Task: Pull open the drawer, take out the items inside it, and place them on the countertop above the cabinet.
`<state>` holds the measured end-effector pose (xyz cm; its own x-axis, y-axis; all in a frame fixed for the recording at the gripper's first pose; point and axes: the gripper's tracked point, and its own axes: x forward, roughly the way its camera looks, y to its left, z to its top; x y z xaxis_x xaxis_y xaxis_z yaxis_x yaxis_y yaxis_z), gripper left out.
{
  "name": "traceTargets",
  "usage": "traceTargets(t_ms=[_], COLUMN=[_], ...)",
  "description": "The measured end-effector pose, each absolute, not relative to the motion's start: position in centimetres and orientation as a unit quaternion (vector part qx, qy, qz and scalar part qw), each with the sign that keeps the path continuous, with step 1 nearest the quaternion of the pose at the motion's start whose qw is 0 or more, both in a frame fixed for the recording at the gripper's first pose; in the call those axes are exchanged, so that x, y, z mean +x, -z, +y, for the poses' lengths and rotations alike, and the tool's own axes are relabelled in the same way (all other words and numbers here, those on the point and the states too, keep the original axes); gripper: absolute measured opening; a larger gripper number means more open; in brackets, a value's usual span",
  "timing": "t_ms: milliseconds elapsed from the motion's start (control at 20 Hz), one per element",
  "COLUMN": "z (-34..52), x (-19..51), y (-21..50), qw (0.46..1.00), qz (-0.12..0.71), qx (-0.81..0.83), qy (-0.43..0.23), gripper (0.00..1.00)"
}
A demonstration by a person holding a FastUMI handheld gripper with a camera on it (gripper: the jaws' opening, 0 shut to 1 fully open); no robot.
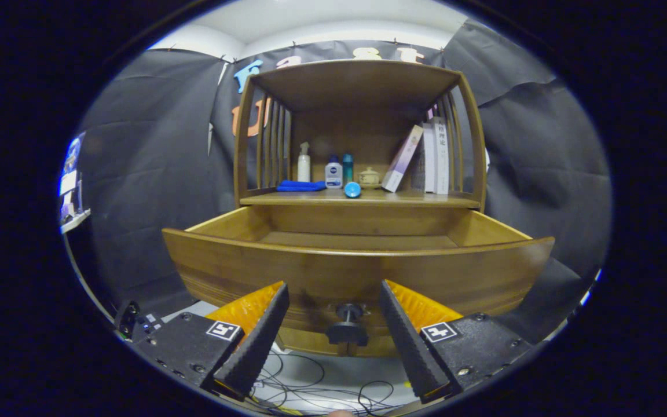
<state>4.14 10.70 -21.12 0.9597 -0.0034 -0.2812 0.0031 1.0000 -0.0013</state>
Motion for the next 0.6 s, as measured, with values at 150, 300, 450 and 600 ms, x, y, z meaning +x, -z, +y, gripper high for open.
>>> traceTargets(t_ms=[150, 300, 450, 600], z=[10.2, 10.0, 9.9, 9.7], x=[4.4, 4.9, 4.9, 5.1], y=[22.5, 22.9, 22.8, 23.0], qw=[0.989, 0.989, 0.991, 0.991], qz=[0.145, 0.142, 0.127, 0.121], qx=[-0.003, 0.012, 0.016, 0.005], qy=[0.021, 0.029, 0.037, 0.051], gripper=[0.98, 0.98, 0.97, 0.98])
